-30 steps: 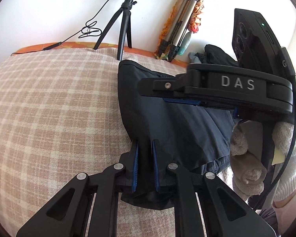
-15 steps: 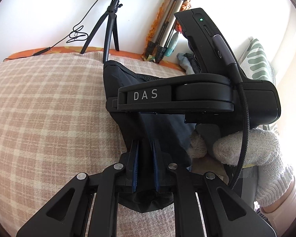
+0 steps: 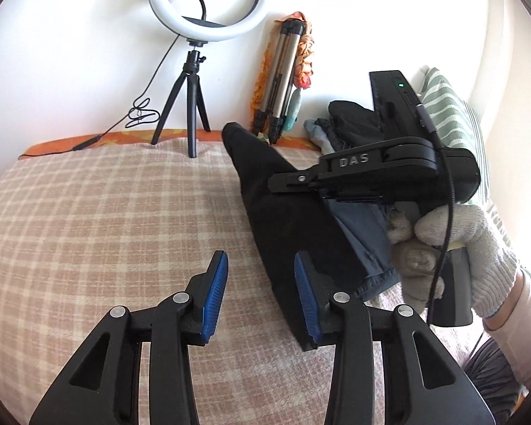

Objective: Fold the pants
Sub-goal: 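Fold the trousers over with the left tool toward the right tool, then grasp the folded black trouser bundle with the left tool while the right tool grasps it too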

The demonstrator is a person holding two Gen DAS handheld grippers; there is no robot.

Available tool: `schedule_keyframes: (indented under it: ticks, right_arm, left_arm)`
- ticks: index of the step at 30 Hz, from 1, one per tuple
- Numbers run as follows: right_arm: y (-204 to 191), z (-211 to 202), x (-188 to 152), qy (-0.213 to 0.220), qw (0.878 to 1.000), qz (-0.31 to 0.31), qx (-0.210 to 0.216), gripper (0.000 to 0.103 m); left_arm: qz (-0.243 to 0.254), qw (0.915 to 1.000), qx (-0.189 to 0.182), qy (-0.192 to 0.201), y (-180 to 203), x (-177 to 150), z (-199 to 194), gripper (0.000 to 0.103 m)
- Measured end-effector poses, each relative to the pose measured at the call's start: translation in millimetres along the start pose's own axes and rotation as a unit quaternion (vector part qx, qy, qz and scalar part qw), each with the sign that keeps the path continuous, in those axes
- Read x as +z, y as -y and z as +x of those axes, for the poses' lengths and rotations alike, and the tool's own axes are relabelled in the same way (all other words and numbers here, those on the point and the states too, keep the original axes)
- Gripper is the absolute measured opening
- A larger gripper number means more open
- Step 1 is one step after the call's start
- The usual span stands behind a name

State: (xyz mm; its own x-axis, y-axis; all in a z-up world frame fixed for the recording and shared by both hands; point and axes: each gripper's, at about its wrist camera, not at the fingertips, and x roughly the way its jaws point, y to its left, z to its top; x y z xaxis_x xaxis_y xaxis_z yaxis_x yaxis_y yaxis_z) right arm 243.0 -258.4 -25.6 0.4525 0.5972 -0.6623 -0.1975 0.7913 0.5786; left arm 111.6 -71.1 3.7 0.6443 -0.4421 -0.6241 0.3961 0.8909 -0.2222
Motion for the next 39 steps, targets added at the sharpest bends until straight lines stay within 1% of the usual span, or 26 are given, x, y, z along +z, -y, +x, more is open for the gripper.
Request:
schedule_keyframes:
  ticks: [3,6,8,10,12,17,20,23,26,31,33,35,39]
  right_arm:
    - [10,-27,1,0.020,1.000,0.010,0.003,0.002]
    - [24,-54,1,0.037,0.999,0.026,0.013,0.002]
    - [33,-72,0,0.051,0.998,0.036,0.012,0.002]
    - [42,-91,-1,0.066,0.997,0.041,0.007,0.002]
    - [55,-108,-2,0.075,0.996,0.049,0.002,0.002]
    - [98,-140,-8,0.091,0.992,0.079,-0.031,0.002]
    - [124,-153,-12,0.098,0.989,0.100,-0.049,0.002]
    - [143,-161,-17,0.100,0.986,0.115,-0.066,0.002]
    - [156,-159,-21,0.093,0.984,0.117,-0.093,0.002]
    - [177,-145,-29,0.070,0.982,0.122,-0.128,0.002]
    - [180,-139,-32,0.062,0.981,0.116,-0.143,0.002]
    - [185,-134,-36,0.055,0.980,0.119,-0.150,0.002]
    - [190,-128,-40,0.045,0.978,0.118,-0.166,0.002]
  left_arm:
    - [-0.017,0.9997,0.015,-0.010,-10,3,11,0.037]
    - [-0.014,0.9994,0.020,-0.024,-8,8,30,0.037]
    - [-0.014,0.9994,0.010,-0.032,1,9,42,0.037]
    - [-0.009,0.9993,-0.002,-0.037,14,11,54,0.037]
    - [0.006,0.9992,-0.011,-0.038,31,13,66,0.037]
    - [0.037,0.9973,-0.042,-0.047,80,12,85,0.037]
    - [0.058,0.9957,-0.053,-0.048,106,11,93,0.037]
    - [0.081,0.9930,-0.067,-0.053,128,9,102,0.037]
    - [0.108,0.9890,-0.074,-0.069,143,1,114,0.037]
    - [0.123,0.9848,-0.075,-0.097,146,-11,130,0.037]
    - [0.133,0.9835,-0.074,-0.098,148,-13,132,0.037]
    - [0.144,0.9818,-0.073,-0.101,151,-15,134,0.037]
    - [0.141,0.9814,-0.074,-0.107,150,-16,137,0.037]
